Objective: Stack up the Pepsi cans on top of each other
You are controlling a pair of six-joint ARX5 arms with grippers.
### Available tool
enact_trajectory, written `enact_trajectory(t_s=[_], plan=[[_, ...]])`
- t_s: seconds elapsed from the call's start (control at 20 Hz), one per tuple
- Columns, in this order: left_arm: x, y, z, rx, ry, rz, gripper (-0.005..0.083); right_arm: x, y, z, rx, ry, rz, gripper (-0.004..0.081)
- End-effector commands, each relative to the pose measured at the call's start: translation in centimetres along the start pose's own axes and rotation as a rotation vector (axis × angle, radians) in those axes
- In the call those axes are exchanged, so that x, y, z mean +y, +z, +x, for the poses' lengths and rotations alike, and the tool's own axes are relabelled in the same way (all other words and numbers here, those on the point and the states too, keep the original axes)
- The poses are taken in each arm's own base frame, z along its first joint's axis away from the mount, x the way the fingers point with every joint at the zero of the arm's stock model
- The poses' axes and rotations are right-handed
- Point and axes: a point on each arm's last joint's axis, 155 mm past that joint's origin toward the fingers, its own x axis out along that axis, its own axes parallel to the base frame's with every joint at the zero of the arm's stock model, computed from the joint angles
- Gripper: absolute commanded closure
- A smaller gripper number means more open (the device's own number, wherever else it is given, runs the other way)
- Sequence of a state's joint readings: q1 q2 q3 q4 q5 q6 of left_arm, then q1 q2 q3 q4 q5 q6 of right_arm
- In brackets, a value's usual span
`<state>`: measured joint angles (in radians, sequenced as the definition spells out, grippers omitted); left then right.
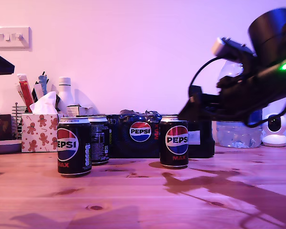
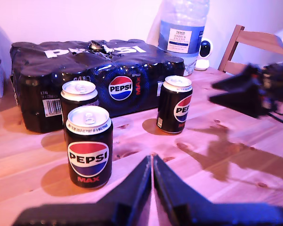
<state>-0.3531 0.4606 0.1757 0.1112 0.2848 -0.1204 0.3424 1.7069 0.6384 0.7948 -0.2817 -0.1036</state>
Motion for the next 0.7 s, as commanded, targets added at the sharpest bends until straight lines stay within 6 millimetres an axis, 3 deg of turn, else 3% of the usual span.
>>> enact_trajectory(t_s=[0.0,0.2,0.65], plan=[[0.2,-1.0,0.1,0.021,0.006,0.002,0.0793,0.2,-0.8,0.9,0.001,0.009,-0.001,0.0077],[0.2,-1.2,0.1,0.031,0.007,-0.001,0.0793,-0.1,-2.4,2.8,0.013,0.018,0.005,0.0077],[0.2,-1.4,0.1,0.036,0.008,-0.003,0.0793,-1.1,-3.9,7.7,0.017,0.03,0.015,0.0077]])
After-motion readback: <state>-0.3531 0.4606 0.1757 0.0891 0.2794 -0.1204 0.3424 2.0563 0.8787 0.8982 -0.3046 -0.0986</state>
